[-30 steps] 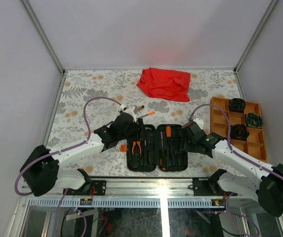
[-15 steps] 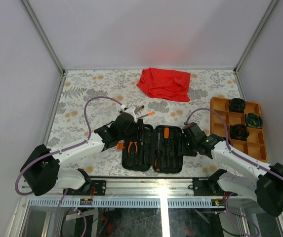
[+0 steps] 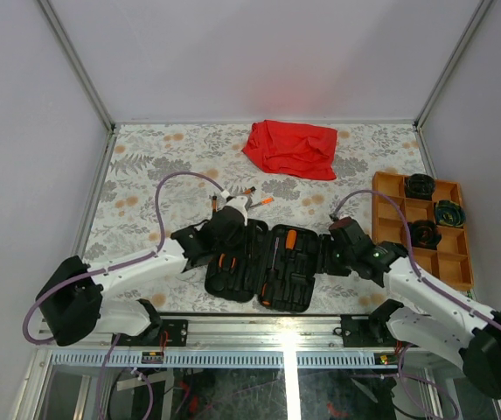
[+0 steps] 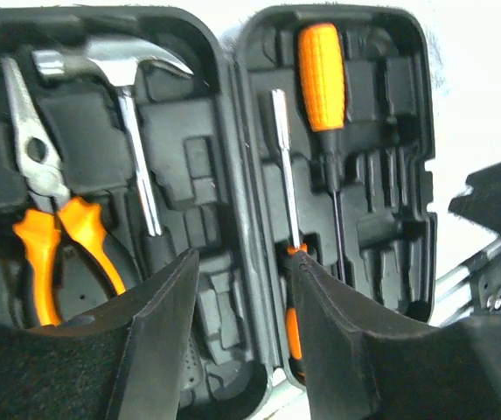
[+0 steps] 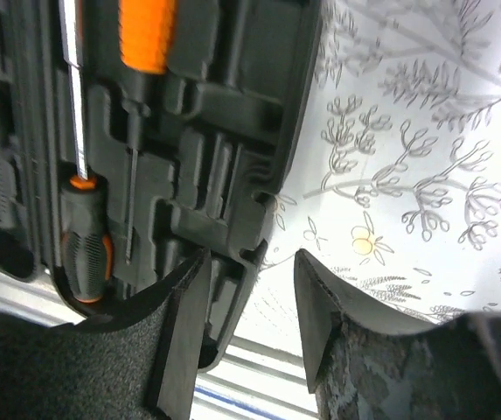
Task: Sort the tools into containers
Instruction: Adjust the storage box at the center of the board, then adjust the screwdriver in the storage box.
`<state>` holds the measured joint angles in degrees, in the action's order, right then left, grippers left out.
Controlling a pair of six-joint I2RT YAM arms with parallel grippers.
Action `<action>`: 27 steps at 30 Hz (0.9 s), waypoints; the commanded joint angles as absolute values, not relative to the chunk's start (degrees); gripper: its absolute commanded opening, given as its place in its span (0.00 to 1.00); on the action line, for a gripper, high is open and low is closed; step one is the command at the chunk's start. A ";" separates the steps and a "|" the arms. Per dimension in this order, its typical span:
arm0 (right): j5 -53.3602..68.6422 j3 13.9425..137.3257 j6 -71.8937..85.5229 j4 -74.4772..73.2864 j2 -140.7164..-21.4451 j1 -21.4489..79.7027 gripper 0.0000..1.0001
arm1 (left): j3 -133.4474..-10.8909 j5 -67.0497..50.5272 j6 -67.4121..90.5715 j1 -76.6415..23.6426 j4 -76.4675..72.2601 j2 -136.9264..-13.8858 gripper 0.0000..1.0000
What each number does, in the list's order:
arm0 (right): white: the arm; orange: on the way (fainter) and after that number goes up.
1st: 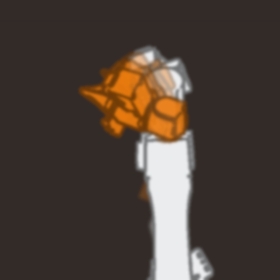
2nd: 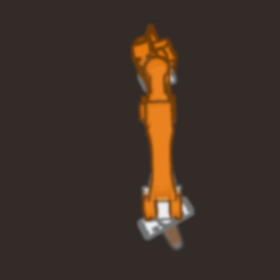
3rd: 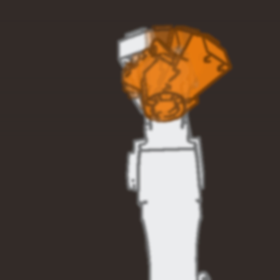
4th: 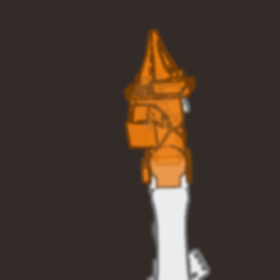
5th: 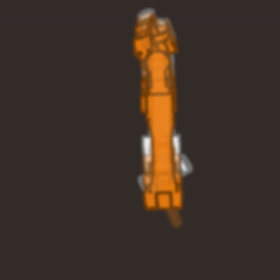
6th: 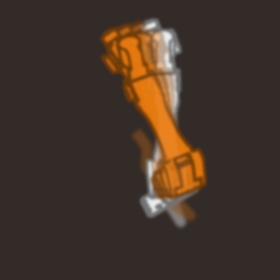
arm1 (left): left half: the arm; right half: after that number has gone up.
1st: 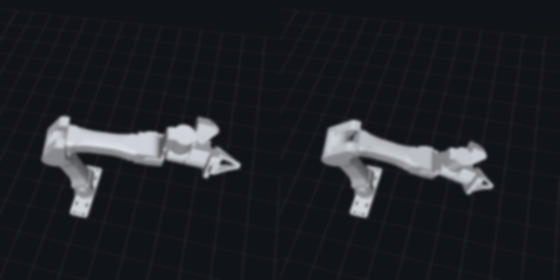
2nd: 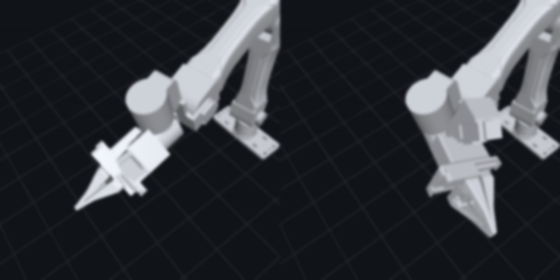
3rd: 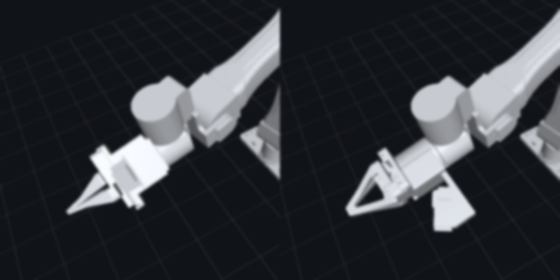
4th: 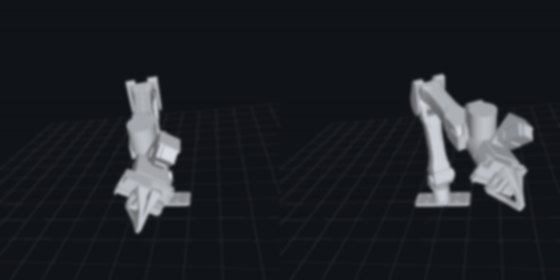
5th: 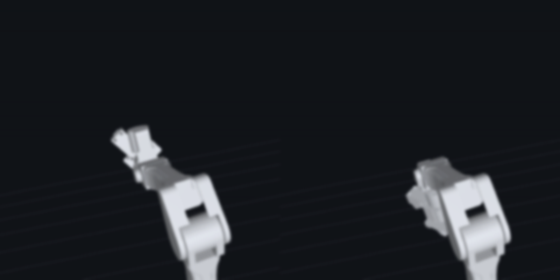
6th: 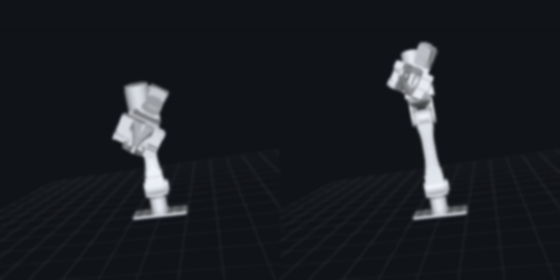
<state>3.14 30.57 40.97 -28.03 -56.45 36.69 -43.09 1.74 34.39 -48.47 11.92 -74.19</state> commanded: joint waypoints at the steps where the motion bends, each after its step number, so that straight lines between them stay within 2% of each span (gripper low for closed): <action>1: -3.87 32.89 41.37 -25.39 -51.53 36.83 0.50 | -45.79 5.92 32.79 -53.97 14.91 -75.18 0.44; 10: 0.78 31.32 42.86 -18.92 -53.95 36.83 0.50 | -45.20 5.26 38.49 -60.76 12.26 -77.78 0.40; 27: 2.30 29.16 44.32 -15.84 -55.11 36.83 0.46 | -45.44 4.53 41.13 -64.71 10.07 -83.30 0.30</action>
